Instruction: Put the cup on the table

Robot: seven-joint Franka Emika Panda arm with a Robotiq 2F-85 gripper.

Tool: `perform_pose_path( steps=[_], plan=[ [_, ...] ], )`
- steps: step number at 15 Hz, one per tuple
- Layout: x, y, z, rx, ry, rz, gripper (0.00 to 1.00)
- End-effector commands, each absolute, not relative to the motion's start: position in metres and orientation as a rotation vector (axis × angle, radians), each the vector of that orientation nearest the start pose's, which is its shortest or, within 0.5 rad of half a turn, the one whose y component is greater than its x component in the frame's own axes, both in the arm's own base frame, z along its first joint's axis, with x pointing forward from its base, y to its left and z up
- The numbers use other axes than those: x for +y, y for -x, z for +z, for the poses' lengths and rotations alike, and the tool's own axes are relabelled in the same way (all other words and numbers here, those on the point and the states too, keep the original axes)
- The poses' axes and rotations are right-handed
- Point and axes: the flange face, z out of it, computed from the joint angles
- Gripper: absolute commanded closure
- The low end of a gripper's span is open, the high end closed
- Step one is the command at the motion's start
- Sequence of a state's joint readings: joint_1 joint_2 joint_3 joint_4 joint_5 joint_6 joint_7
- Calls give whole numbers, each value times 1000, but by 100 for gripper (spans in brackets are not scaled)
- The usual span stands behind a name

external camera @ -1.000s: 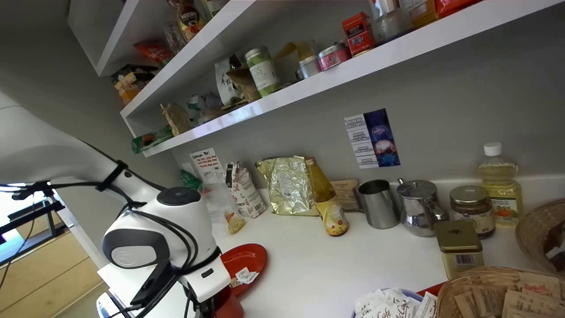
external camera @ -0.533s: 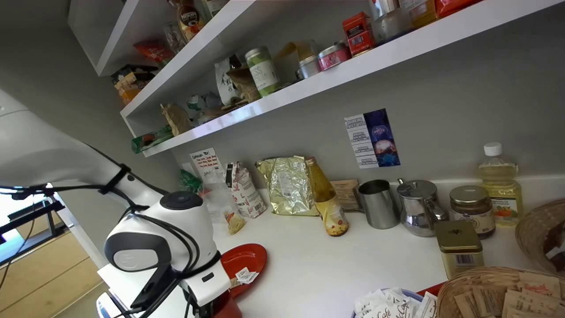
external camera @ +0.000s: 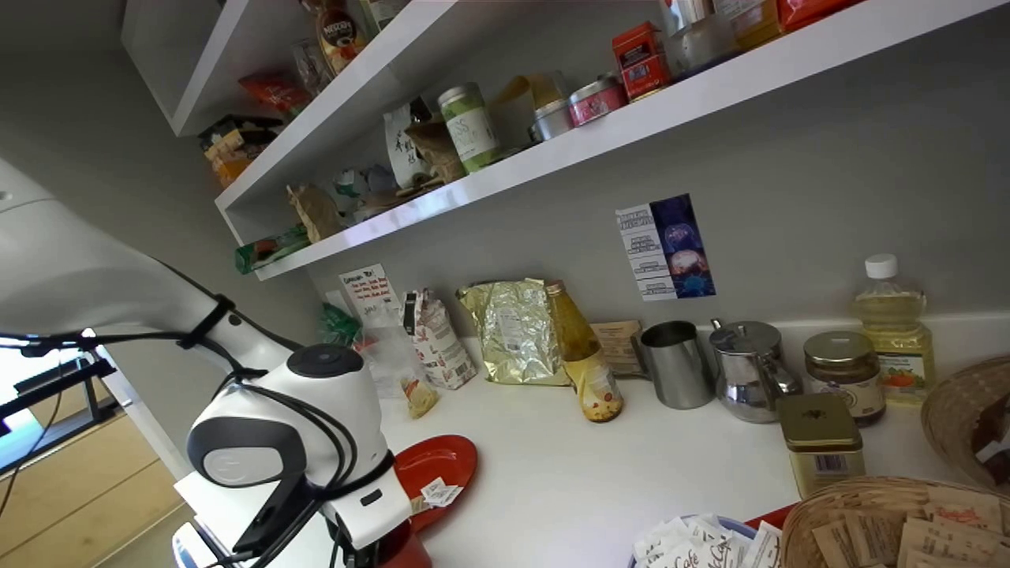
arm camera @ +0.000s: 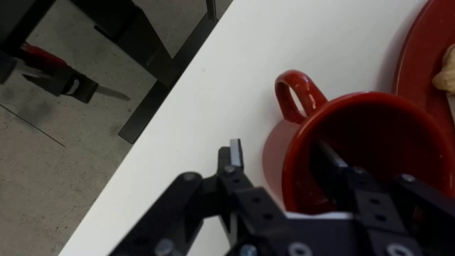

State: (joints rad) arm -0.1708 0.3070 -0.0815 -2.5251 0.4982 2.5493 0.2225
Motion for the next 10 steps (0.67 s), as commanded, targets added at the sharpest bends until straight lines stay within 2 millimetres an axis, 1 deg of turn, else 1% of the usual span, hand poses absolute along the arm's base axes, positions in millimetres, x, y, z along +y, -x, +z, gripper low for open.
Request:
perform_pose_path(
  steps=[1, 2, 3, 4, 5, 6, 8, 9, 10],
  plan=[
    [-114, -408, 145, 1300, 2607, 385, 22],
    [-114, -408, 155, 1291, 2599, 362, 21],
    [-113, -408, 161, 1283, 2597, 345, 16],
    [-112, -407, 175, 1266, 2591, 307, 9],
    [-111, -408, 184, 1251, 2589, 280, 2],
    [-115, -413, 159, 1286, 2612, 336, 21],
    [-114, -415, 175, 1274, 2607, 295, 6],
    [-114, -414, 179, 1270, 2607, 285, 2],
    [-113, -413, 181, 1269, 2606, 281, 2]
  ],
)
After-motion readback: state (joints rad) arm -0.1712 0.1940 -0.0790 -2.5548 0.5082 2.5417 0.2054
